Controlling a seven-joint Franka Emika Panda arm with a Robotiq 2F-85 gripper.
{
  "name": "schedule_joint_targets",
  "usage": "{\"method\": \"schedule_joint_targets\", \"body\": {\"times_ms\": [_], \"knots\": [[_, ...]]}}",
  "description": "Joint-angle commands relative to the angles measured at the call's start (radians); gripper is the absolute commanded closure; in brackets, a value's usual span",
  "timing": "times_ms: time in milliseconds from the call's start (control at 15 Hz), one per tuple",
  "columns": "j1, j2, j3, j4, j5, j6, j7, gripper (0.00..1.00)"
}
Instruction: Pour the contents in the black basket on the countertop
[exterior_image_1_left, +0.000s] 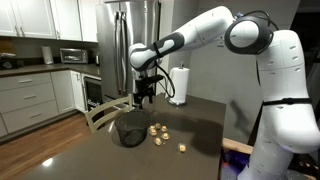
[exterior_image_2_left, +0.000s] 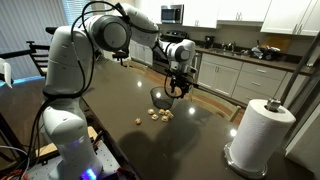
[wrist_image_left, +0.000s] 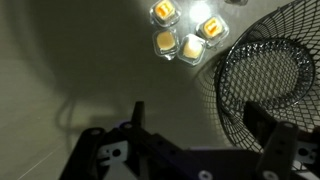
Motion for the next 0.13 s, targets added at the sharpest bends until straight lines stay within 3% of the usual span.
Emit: {"method": "schedule_joint_targets", "body": {"times_ms": [0, 67], "knots": [[-0.003, 0.001, 0.003, 0.002, -0.001, -0.002, 0.000, 0.00], [-0.003, 0.002, 0.003, 0.002, -0.001, -0.002, 0.000, 0.00]]}}
